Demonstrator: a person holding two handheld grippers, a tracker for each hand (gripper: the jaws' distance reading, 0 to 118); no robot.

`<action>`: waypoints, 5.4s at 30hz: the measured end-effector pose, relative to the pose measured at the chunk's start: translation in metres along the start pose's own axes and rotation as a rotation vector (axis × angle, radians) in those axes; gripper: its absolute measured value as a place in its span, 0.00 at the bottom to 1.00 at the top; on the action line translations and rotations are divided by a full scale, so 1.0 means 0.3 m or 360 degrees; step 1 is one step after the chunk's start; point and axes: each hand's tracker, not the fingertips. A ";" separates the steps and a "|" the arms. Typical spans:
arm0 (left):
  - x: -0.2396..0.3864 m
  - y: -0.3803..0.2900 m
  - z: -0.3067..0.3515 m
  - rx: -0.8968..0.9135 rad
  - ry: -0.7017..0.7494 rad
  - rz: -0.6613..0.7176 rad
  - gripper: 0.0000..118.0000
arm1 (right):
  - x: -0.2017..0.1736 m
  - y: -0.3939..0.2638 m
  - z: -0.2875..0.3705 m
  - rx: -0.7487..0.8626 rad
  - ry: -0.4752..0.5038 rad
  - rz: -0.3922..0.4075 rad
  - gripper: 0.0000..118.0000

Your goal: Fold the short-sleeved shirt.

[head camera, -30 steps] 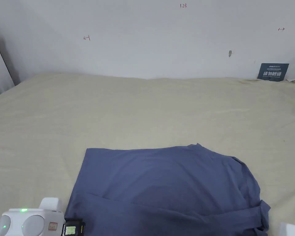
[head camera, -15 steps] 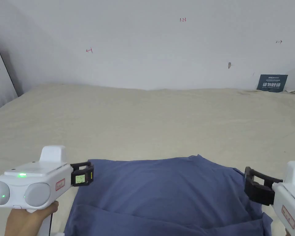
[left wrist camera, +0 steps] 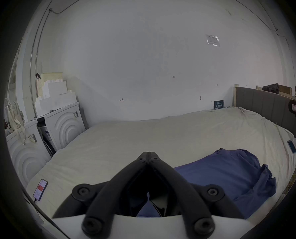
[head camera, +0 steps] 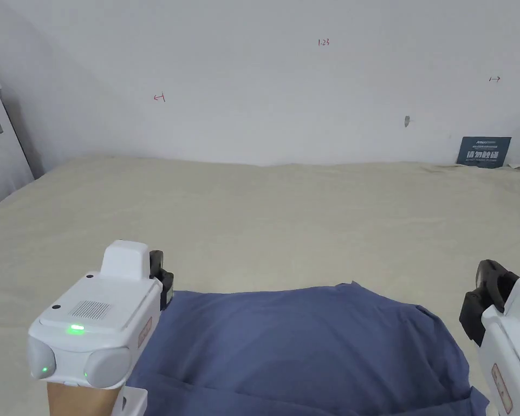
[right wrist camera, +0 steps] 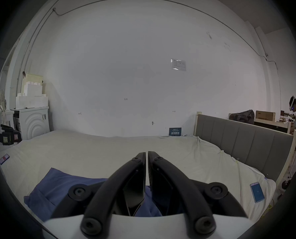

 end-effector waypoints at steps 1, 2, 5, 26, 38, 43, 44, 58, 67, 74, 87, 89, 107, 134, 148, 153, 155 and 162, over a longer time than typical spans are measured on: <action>0.001 -0.002 -0.004 -0.0004 -0.0007 -0.0003 0.00 | -0.006 -0.002 0.001 0.0004 0.0002 -0.0003 0.00; 0.021 0.014 0.022 -0.0008 -0.0011 0.0012 0.00 | -0.008 0.000 0.001 0.0002 0.0002 0.0001 0.00; 0.022 0.012 0.016 -0.0019 -0.0017 0.0026 0.00 | -0.004 0.000 -0.009 -0.0002 0.0009 -0.0001 0.00; -0.141 -0.041 -0.655 -0.0727 -0.0181 0.0342 0.00 | -0.017 -0.035 -0.319 -0.0139 0.0015 0.0071 0.00; -0.201 -0.209 -1.054 -0.1138 -0.0137 0.0335 0.34 | -0.037 -0.150 -0.481 -0.0303 -0.0010 0.0066 0.00; -0.188 -0.237 -1.085 -0.1223 -0.0094 0.0306 0.70 | -0.047 -0.182 -0.500 -0.0348 0.0001 0.0081 0.00; -0.187 -0.244 -1.091 -0.1235 -0.0083 0.0288 0.70 | -0.046 -0.188 -0.501 -0.0354 0.0002 0.0087 0.00; -0.134 -0.277 -1.115 -0.1313 -0.0158 0.0188 0.03 | -0.006 -0.187 -0.484 -0.0400 -0.0004 0.0131 0.00; -0.153 -0.182 -0.929 -0.1093 -0.0254 0.0105 0.01 | 0.116 -0.188 -0.645 -0.0721 0.0139 -0.0055 0.00; -0.186 -0.128 -0.794 -0.0962 -0.0315 0.0142 0.01 | 0.146 -0.300 -0.882 -0.1091 0.0167 -0.0126 0.88; -0.184 -0.101 -0.702 -0.0960 -0.0332 0.0155 0.01 | 0.074 -0.492 -1.155 -0.1445 0.0088 0.0111 0.76; -0.184 -0.104 -0.697 -0.0966 -0.0329 0.0159 0.01 | 0.093 -0.514 -1.166 -0.1472 0.0121 0.0048 0.55; -0.244 -0.132 -0.630 -0.0945 -0.0238 0.0161 0.01 | 0.134 -0.249 -0.778 -0.1183 0.0379 0.0001 0.02; -0.286 -0.447 -0.101 -0.1140 -0.0219 0.0238 0.01 | 0.255 -0.399 -0.029 -0.1276 0.0416 -0.0213 0.02; -0.252 -0.611 -0.110 -0.1264 -0.0179 0.0134 0.01 | 0.292 -0.665 -0.033 -0.1466 0.0293 -0.0287 0.02; -0.254 -0.566 -0.092 -0.1262 -0.0187 0.0152 0.05 | 0.277 -0.636 -0.023 -0.1448 0.0277 -0.0300 0.03; -0.250 -0.544 -0.084 -0.1233 -0.0172 0.0152 0.25 | 0.274 -0.608 -0.025 -0.1423 0.0300 -0.0270 0.06; -0.237 -0.411 -0.063 -0.1058 -0.0150 0.0175 0.98 | 0.230 -0.429 -0.022 -0.1164 0.0296 -0.0235 0.81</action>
